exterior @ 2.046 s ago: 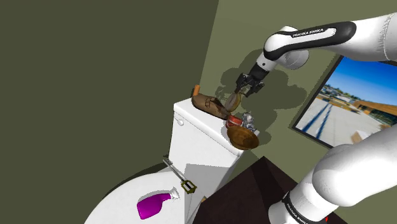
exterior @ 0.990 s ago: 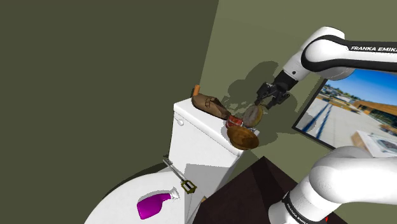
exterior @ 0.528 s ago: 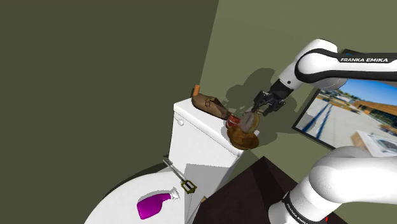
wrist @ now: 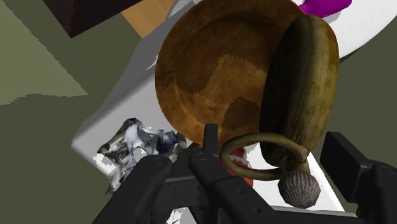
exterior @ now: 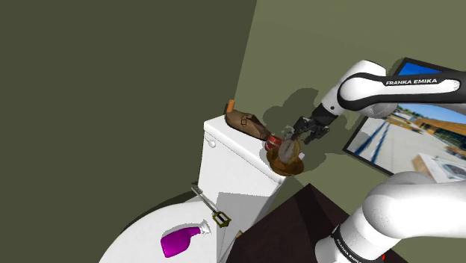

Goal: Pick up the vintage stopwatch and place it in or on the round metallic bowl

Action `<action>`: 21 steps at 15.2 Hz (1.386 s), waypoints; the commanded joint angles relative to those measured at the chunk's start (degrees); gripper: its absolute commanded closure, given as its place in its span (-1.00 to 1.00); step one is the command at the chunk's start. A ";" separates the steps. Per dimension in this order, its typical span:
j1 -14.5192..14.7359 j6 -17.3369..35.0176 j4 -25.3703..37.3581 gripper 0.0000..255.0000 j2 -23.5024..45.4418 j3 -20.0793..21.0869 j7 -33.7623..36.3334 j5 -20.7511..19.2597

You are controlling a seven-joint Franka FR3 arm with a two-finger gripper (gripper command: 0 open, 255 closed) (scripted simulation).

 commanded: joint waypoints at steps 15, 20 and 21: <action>0.05 2.42 -1.53 -1.00 0.87 -0.44 -0.53 0.00; -1.42 -7.28 3.06 -1.00 -4.14 0.09 0.00 -0.84; -1.43 -7.28 3.05 -1.00 -4.15 0.09 0.00 -0.84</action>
